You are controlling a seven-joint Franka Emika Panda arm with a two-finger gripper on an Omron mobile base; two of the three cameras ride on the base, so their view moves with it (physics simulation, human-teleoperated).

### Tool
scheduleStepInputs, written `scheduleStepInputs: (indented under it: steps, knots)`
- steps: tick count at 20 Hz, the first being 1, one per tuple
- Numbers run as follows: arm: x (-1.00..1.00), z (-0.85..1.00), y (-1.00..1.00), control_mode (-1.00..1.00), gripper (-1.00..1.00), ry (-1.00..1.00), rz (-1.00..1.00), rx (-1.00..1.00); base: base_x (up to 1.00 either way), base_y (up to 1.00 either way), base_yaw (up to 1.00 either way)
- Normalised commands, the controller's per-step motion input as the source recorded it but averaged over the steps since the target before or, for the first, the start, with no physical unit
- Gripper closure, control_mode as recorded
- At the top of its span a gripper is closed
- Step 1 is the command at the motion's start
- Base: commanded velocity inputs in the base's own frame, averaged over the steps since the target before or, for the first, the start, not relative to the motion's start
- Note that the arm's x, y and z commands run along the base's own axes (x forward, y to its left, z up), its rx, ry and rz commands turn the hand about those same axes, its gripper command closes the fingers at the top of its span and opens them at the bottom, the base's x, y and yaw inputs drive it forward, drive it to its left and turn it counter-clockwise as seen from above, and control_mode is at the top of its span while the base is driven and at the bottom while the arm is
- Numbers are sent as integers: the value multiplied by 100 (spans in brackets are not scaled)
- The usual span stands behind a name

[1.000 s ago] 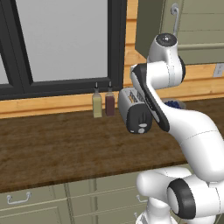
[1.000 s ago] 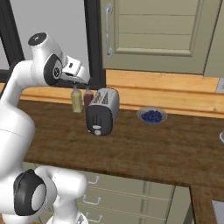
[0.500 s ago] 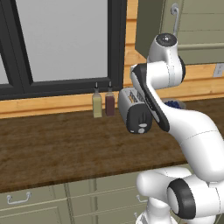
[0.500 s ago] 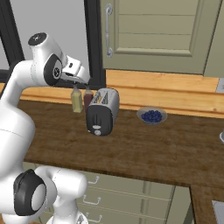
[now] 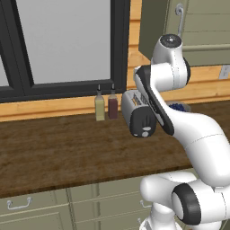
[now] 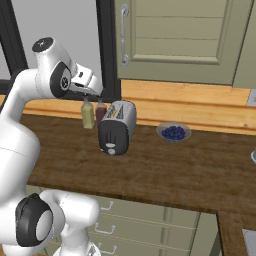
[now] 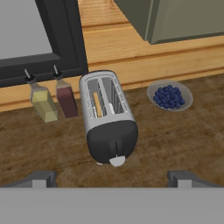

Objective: Start the toaster. Once the lever pops up, take the bread to the plate on the dining counter.

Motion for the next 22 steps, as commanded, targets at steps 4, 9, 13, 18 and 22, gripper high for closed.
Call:
scheduleStepInputs:
  steps: [4,9,13,18,22]
  knots:
    - [0,0,0,-100,-100,0,0,0,0,0,0]
    - [0,0,0,-100,-100,0,0,0,0,0,0]
    - [0,0,0,-100,-100,0,0,0,0,0,0]
    - [0,0,0,-100,-100,0,0,0,0,0,0]
    - [0,0,0,-100,-100,0,0,0,0,0,0]
